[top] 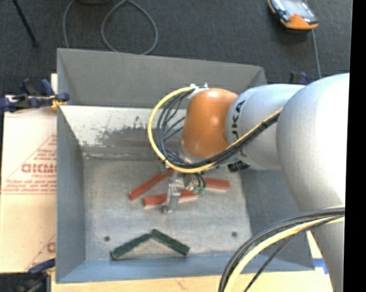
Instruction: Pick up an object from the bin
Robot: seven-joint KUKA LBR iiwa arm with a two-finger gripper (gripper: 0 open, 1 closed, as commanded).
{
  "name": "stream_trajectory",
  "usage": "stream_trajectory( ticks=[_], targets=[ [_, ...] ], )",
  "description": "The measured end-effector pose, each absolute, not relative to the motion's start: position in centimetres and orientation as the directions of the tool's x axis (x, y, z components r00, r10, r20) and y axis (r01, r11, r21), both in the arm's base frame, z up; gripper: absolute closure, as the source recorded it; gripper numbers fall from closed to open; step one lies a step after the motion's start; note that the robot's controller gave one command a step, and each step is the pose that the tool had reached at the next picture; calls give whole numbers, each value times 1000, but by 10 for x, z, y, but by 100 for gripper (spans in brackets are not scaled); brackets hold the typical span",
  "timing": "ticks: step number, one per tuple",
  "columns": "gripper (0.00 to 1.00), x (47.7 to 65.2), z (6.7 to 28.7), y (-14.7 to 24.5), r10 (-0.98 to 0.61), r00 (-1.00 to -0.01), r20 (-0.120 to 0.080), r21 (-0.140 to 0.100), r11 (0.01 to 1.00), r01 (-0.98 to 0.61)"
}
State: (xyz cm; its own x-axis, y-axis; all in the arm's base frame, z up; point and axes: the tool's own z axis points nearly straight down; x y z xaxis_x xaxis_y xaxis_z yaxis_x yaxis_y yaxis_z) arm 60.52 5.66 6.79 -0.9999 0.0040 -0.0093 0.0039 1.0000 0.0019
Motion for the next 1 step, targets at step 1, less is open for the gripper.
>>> stream_trajectory(
  ticks=[1],
  targets=[
    [0, 552, 80, 28, -94, -996, -6, -2, 996, -94]
  ],
)
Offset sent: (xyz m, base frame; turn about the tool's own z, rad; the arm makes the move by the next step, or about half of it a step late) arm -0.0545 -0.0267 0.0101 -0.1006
